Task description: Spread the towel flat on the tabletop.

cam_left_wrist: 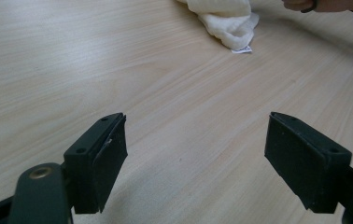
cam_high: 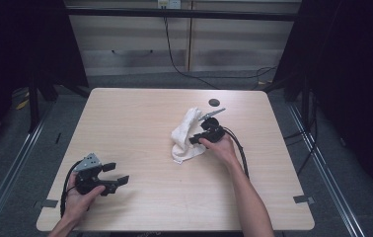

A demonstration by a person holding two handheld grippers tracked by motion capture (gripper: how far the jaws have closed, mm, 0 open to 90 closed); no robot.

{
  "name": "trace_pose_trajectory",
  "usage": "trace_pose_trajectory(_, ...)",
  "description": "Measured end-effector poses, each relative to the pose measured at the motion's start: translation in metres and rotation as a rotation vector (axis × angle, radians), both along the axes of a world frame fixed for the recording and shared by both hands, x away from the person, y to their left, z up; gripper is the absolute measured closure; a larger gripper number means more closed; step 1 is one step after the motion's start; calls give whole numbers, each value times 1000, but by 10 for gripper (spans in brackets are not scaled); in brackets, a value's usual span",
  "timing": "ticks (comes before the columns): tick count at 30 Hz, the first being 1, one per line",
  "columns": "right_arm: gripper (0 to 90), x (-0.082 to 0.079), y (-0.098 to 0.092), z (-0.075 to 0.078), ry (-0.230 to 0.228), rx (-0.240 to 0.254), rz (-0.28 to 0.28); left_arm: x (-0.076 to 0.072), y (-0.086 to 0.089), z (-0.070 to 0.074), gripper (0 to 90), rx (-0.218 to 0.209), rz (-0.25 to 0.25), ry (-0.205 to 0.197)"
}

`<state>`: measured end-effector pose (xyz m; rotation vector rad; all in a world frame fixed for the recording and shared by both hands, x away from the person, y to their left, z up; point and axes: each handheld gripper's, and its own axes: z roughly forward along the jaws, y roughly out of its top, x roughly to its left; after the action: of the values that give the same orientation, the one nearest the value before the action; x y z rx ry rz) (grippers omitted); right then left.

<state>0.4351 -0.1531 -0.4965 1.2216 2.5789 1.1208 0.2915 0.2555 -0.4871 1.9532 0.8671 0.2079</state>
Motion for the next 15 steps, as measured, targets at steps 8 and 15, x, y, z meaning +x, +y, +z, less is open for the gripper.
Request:
trace_pose_trajectory(8, 750, -32, -2, -3, -14, 39, 15, 2, -1, 0, 211, 3, 7, 6)
trace_pose_trajectory(15, 751, -57, 4, -3, -34, 33, 46, 2, -3, 0, 209, 1, 4, 0)
